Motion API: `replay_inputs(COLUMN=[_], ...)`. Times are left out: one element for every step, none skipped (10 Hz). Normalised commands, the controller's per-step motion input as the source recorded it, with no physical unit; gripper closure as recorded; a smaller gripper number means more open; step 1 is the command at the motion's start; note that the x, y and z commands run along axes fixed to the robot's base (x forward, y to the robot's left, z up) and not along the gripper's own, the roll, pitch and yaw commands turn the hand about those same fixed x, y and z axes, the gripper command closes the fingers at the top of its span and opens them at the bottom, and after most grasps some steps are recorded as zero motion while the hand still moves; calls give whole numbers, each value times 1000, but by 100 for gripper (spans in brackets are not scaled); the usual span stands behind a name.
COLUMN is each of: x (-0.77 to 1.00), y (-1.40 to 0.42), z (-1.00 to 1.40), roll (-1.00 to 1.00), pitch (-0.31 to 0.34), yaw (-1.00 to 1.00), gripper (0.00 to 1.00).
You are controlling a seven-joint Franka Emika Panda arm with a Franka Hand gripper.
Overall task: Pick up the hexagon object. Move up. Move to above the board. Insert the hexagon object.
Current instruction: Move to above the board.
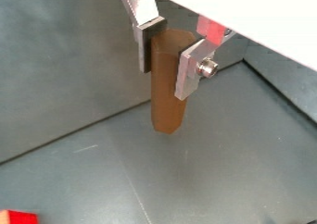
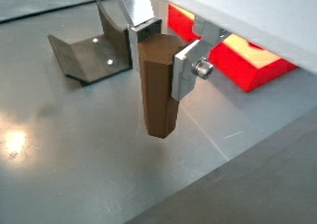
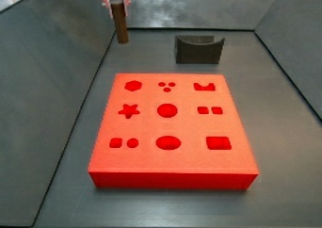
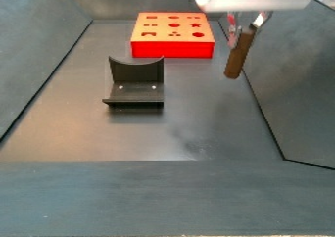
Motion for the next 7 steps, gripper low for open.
replay_inputs(x=[104, 105, 101, 99, 94, 92, 89], y=[-127, -122, -115, -112, -106, -104, -100], z=[1000, 1000, 1000, 1000, 1000, 1000, 1000], roll=[-356, -327, -272, -233, -154, -131, -93], pitch=[221, 206, 161, 137, 101, 93, 87], yaw=[206, 154, 86, 57, 19, 16, 17], gripper=[100, 100, 100, 100, 100, 100, 100])
